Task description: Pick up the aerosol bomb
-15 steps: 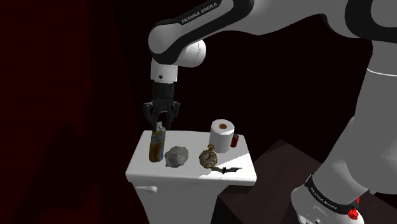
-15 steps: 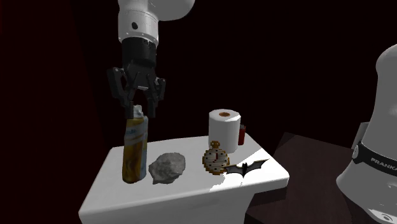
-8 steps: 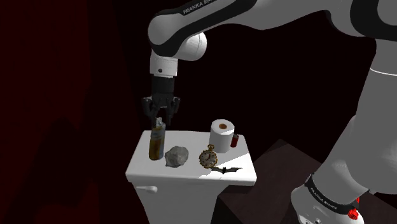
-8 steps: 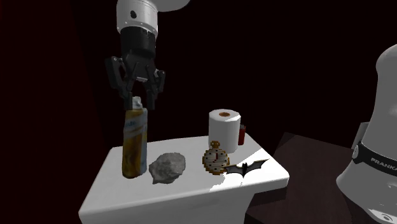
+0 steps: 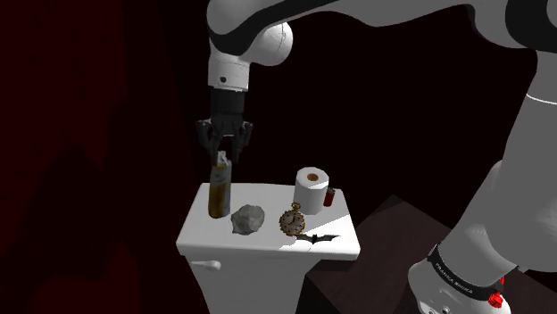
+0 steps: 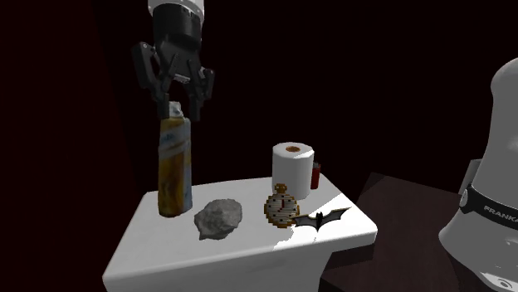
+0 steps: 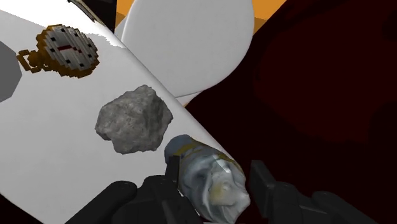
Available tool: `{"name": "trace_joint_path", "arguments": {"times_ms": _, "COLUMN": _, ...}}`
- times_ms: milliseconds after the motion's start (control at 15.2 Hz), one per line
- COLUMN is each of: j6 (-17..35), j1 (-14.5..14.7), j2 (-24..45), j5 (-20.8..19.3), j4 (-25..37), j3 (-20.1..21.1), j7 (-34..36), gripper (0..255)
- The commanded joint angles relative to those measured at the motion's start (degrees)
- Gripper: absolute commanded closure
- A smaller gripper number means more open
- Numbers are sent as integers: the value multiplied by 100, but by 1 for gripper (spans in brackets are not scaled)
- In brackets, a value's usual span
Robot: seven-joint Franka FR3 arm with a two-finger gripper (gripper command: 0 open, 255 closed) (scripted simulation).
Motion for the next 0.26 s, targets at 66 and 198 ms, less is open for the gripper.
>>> {"name": "trace_joint_path", "arguments": {"times_ms": 66, "j6": -210, "j1": -5, "j2": -43, "j5": -9, "j4": 181, "j3": 1, "j7": 73, "gripper": 255}}
{"name": "trace_joint_path", "arguments": {"times_ms": 198, "j6": -220, "j1": -5, "j2": -46, "j5": -10, "j4": 189, "j3": 1, "j7": 76, "gripper": 255}}
